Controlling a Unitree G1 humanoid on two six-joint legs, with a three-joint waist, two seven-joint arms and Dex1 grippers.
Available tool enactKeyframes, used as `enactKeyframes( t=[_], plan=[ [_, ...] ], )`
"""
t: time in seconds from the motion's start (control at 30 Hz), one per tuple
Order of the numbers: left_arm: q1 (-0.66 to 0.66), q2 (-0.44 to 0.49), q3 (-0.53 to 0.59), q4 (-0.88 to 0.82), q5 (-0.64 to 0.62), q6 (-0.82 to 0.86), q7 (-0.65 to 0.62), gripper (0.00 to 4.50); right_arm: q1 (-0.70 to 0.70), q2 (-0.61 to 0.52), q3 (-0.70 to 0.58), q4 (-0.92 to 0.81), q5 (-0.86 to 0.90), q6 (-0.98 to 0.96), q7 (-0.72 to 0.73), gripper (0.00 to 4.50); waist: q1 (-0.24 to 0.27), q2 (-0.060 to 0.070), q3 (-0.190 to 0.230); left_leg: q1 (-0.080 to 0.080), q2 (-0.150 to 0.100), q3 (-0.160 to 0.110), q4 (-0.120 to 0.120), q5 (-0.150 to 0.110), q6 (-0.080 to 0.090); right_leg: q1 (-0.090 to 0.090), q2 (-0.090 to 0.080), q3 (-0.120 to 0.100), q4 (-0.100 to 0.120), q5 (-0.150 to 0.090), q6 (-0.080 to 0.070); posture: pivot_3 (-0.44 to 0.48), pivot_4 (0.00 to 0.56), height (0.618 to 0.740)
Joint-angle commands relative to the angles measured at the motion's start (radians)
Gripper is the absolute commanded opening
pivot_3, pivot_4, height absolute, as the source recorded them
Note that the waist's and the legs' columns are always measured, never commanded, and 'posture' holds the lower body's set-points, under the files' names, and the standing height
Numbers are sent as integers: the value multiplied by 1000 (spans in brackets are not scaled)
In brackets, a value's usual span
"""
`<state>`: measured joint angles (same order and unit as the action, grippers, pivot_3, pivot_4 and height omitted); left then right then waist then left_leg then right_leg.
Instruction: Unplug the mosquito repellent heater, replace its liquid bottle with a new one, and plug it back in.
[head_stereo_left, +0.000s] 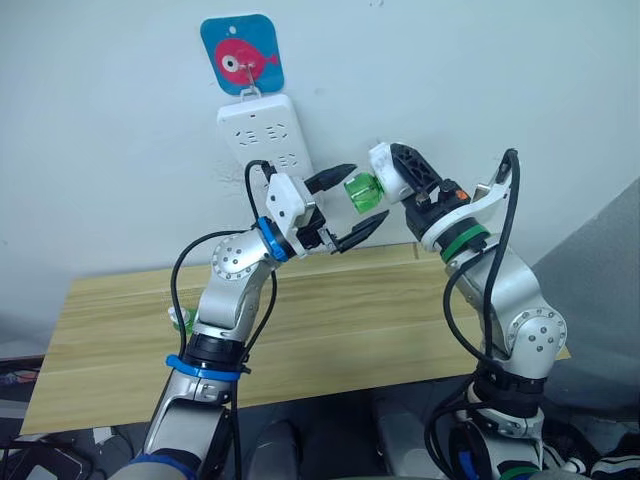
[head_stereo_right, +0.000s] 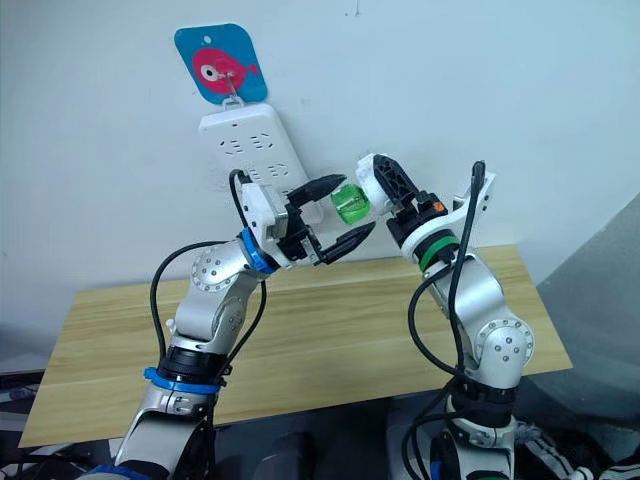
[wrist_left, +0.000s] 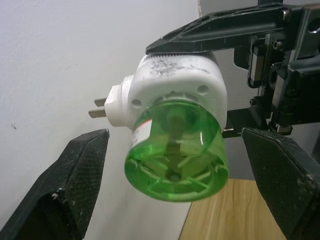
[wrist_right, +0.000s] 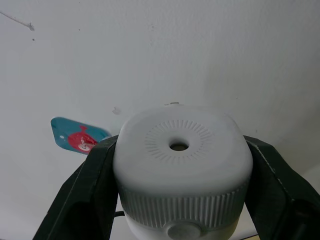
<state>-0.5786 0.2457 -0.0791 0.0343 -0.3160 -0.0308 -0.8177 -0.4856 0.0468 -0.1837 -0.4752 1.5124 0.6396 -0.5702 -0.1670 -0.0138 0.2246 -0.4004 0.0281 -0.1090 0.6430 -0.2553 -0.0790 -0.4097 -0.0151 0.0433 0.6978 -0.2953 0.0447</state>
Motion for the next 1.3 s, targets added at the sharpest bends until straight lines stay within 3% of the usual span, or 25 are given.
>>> enactKeyframes(
  t=[0.03, 0.07, 0.17, 0.33, 0.37, 0.63, 0.77, 0.83, 1.07, 1.2, 1.3],
  plan=[
    [-9, -1, 3, -16, -7, -25, -8, 4500, -1, -10, 21, -51, 29, -34, 11, 2967, 0, 0, 0, 0, 0, 0, 0, 0, 0, 0, 0, 0, 0, 0, 0, -215, 182, 725],
    [-9, -3, 4, -17, -10, -22, -7, 4500, -1, -14, 26, -51, 30, -40, 10, 2967, 0, 0, 0, 0, 0, 0, 0, 0, 0, 0, 0, 0, 0, 0, 0, -215, 182, 725],
    [-8, -4, 2, -19, -16, -18, -14, 3871, 0, -22, 37, -52, 34, -53, 9, 2967, 0, 0, 0, 0, 0, 0, 0, 0, 0, 0, 0, 0, 0, 0, 0, -215, 183, 725],
    [-6, -6, 4, -23, -22, -10, -18, 2345, 5, -35, 55, -59, 43, -69, 6, 2967, 0, 0, 0, 0, 0, 0, 0, 0, 0, 0, 0, 0, 0, 0, 0, -215, 187, 725],
    [-6, -5, 5, -22, -20, -11, -19, 2275, 6, -37, 58, -60, 45, -71, 5, 2967, 0, 0, 0, 0, 0, 0, 0, 0, 0, 0, 0, 0, 0, 0, 0, -215, 187, 725],
    [-1, 2, 10, -17, -14, -20, -34, 2275, 25, -73, 76, -70, 77, -79, 18, 2967, 0, 0, 0, 0, 0, 0, 0, 0, 0, 0, 0, 0, 0, 0, 0, -214, 189, 725],
    [16, 14, 4, -26, -13, -35, -66, 2275, 44, -121, 50, -103, 129, -85, 44, 4374, 1, 0, 0, 0, 0, 0, 0, 0, 0, 0, 0, 0, 0, 0, 0, -216, 189, 725],
    [25, 21, 2, -32, -18, -34, -82, 2275, 65, -174, 28, -110, 164, -79, 52, 4500, 2, 0, 0, 0, 0, 0, 0, 0, 0, 0, 0, 0, 0, 0, 0, -217, 190, 725],
    [70, 81, -1, -51, -29, -47, -167, 2275, 169, -505, -101, -41, 338, 24, 174, 4500, 4, 0, 0, 0, 0, 0, 0, 0, 0, 1, 0, 0, -1, 0, 0, -220, 195, 725],
    [134, 138, -15, -75, -30, -99, -266, 2275, 201, -783, -117, 76, 242, 199, 421, 4500, 7, 1, 0, 0, 0, 1, 0, 0, 0, 1, 1, 1, -1, 0, 0, -219, 198, 725],
    [158, 168, -23, -78, -34, -136, -323, 2275, 204, -894, -98, 99, 185, 289, 637, 4500, 10, 1, 0, 1, 1, 2, 0, 0, 1, 1, 2, 2, -1, 0, 0, -214, 201, 725]
  ],
)
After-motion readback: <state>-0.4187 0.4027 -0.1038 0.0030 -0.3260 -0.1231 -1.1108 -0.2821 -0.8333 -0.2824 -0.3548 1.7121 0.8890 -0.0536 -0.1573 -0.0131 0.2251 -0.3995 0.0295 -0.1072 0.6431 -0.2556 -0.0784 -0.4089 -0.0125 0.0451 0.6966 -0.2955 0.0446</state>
